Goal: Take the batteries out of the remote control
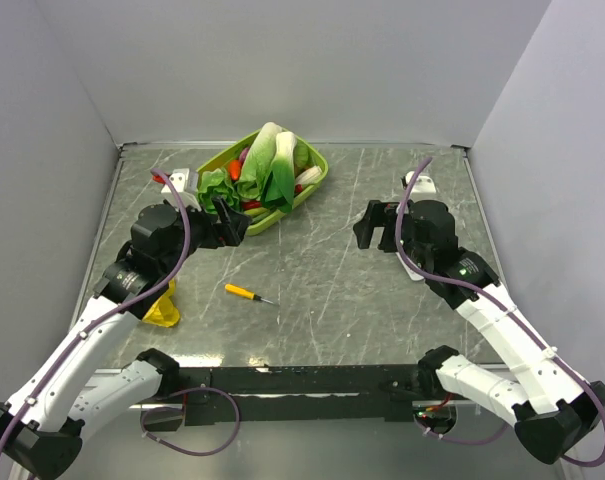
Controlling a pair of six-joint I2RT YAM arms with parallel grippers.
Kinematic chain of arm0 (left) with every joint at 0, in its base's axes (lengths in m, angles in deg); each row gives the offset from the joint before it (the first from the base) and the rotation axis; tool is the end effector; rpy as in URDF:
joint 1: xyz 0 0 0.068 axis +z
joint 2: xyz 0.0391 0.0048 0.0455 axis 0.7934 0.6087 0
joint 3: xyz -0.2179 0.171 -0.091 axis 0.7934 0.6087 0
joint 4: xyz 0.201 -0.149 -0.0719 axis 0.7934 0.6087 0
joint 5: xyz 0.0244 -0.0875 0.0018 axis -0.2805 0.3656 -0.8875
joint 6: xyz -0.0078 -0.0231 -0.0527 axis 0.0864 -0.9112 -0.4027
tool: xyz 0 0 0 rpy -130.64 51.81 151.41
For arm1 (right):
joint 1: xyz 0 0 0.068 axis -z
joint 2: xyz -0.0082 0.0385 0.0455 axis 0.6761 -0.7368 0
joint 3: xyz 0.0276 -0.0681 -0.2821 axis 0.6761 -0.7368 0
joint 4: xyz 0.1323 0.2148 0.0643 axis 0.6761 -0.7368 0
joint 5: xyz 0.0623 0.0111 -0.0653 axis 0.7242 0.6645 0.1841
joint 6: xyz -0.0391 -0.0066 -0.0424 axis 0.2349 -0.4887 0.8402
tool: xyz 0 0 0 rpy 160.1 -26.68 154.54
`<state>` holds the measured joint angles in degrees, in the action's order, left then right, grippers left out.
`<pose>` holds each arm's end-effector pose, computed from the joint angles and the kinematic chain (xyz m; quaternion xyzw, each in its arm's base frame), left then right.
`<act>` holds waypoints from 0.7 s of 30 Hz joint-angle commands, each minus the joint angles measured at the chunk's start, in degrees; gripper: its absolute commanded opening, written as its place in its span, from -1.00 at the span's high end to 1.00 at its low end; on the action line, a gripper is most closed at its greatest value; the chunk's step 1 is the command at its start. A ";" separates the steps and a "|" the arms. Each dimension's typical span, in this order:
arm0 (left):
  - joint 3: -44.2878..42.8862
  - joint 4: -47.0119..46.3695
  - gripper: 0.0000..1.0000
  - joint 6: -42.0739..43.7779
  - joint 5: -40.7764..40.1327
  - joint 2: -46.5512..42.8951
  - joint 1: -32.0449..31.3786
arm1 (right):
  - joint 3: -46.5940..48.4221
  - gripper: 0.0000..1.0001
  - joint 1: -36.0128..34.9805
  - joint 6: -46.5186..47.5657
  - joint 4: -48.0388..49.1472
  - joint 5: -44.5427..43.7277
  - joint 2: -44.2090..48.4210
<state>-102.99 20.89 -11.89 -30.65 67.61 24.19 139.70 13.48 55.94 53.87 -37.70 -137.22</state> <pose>0.1625 -0.0863 0.3816 -0.0101 0.7822 -0.2872 0.5527 0.1711 0.0897 0.3676 -0.0364 0.8326 0.1852 0.5208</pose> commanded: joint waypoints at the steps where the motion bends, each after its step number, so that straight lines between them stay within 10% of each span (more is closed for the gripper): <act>1: -0.43 -1.78 -0.94 0.43 -0.19 -0.89 -0.07 | 1.74 -1.00 -0.21 1.24 1.50 -4.45 0.83; 11: 0.27 -2.40 -0.94 -0.62 -0.90 -2.04 -0.07 | 1.02 -1.00 1.37 11.26 -3.32 -29.60 -11.80; 21: 0.28 -1.96 -0.94 -1.33 -1.60 -2.04 -0.07 | 6.04 -1.00 15.43 11.35 -10.29 -4.31 -31.76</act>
<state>-102.75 20.45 -12.70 -31.59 65.86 24.19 144.20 24.17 64.90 45.56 -54.66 -167.89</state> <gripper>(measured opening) 0.969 0.997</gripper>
